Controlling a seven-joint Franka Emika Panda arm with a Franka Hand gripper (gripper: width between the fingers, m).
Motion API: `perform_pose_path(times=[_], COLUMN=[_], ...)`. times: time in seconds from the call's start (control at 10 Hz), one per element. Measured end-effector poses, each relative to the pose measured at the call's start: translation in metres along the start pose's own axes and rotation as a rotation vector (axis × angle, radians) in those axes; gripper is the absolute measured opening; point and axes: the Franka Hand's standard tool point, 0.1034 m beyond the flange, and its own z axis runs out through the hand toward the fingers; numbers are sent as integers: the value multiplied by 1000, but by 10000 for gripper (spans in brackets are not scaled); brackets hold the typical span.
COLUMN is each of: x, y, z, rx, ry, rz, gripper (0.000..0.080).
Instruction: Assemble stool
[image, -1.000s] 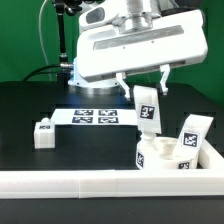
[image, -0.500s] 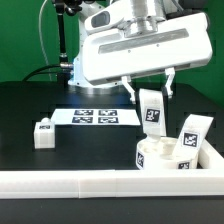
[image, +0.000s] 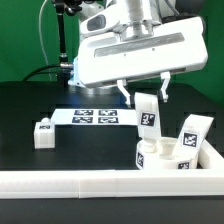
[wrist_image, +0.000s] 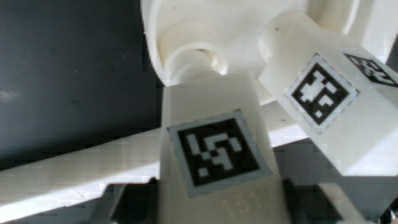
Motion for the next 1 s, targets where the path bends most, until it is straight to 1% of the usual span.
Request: perform_pose_path(times=[0.3,0.6,1.0], x=[0,-2,-9], y=[-1,-5,0], z=[1,5,11], rx=[1,6,2], ry=[0,-6,-11], rz=[0,-3,3], gripper=[327,327,327])
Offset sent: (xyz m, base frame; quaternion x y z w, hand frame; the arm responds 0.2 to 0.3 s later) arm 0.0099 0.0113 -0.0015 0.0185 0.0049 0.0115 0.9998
